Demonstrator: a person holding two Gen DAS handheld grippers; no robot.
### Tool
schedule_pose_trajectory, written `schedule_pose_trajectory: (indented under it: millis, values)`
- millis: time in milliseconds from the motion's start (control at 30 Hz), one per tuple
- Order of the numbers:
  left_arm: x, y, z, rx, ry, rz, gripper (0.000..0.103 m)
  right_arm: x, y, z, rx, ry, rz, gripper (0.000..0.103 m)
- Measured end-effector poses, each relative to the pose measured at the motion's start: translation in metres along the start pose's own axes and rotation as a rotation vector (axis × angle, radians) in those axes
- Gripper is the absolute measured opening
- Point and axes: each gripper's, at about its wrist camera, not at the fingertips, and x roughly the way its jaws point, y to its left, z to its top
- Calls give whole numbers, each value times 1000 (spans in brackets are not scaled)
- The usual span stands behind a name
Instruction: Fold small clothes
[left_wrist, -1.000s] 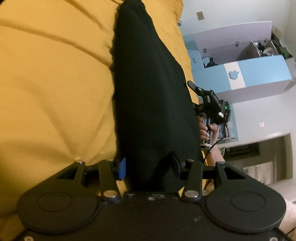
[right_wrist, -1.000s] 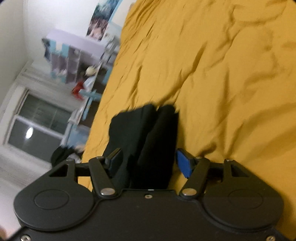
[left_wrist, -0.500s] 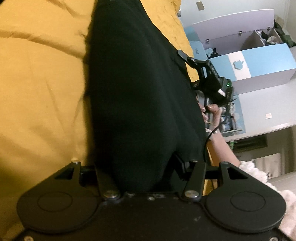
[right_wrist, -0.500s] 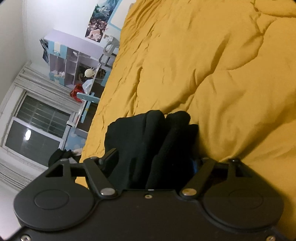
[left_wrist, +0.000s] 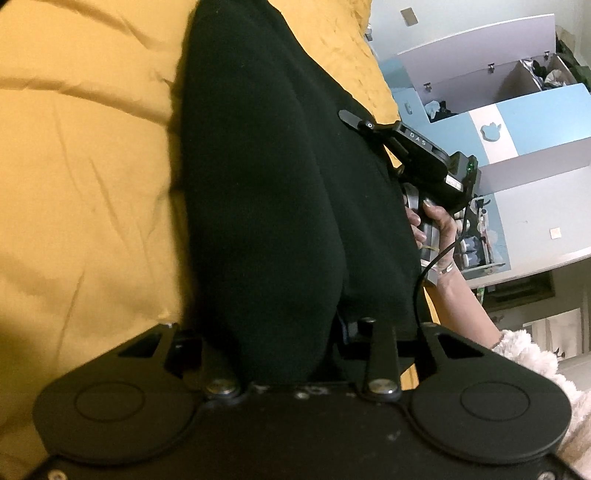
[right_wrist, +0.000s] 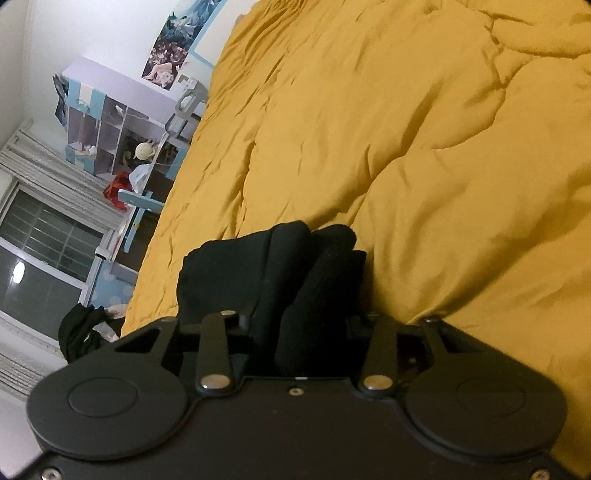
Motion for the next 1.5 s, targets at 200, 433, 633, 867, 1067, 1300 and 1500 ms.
schedule_pose_trajectory:
  millis: [200,433,633,867,1067,1300,1500]
  values:
    - [-6,4,0,-20,-17,-25,19,-7,9,-1,40,-32,-3,35]
    - [-31,-9,5,7,-69,-84,15,-30,77,11,-56,-62,10,34]
    - [-80,-21,3,46,-156,-156,14,-38,163,26,-200,-71,42,34]
    - [-189,-4,-7,83,-356,-97,14,25,272,35,-341,-35,189,34]
    - [-266,48,-9,53,-507,44,15,149,325,31,-361,39,326,34]
    - [-250,183,-8,-194,-462,126,16,307,282,-1,-336,203,190,34]
    - [-239,226,-31,-237,-471,35,23,349,218,-8,-273,236,112,34]
